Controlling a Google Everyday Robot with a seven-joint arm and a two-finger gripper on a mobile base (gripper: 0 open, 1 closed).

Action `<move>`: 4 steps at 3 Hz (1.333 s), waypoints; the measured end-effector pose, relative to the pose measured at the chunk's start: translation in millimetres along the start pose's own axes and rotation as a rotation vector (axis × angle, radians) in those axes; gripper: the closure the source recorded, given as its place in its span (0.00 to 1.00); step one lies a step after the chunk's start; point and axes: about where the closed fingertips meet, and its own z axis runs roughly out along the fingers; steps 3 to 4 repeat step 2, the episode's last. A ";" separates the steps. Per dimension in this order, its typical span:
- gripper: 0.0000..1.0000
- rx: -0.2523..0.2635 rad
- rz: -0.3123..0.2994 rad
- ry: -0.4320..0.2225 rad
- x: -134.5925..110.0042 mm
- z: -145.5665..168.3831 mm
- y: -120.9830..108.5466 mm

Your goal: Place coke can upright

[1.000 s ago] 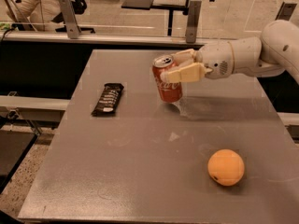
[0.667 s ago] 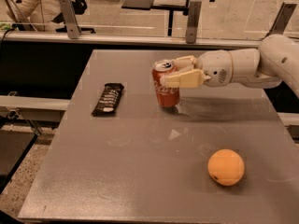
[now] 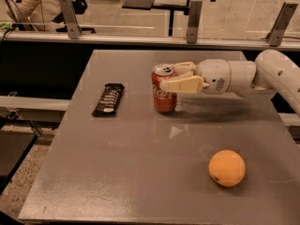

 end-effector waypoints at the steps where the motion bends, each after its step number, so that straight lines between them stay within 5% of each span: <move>1: 0.00 0.007 -0.005 -0.010 4.0 0.2 0.1; 4: 0.00 0.007 -0.005 -0.010 4.0 0.3 0.2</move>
Offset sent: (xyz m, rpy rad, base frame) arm -0.0005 -0.0004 -0.0035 0.0079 -0.0047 -0.0077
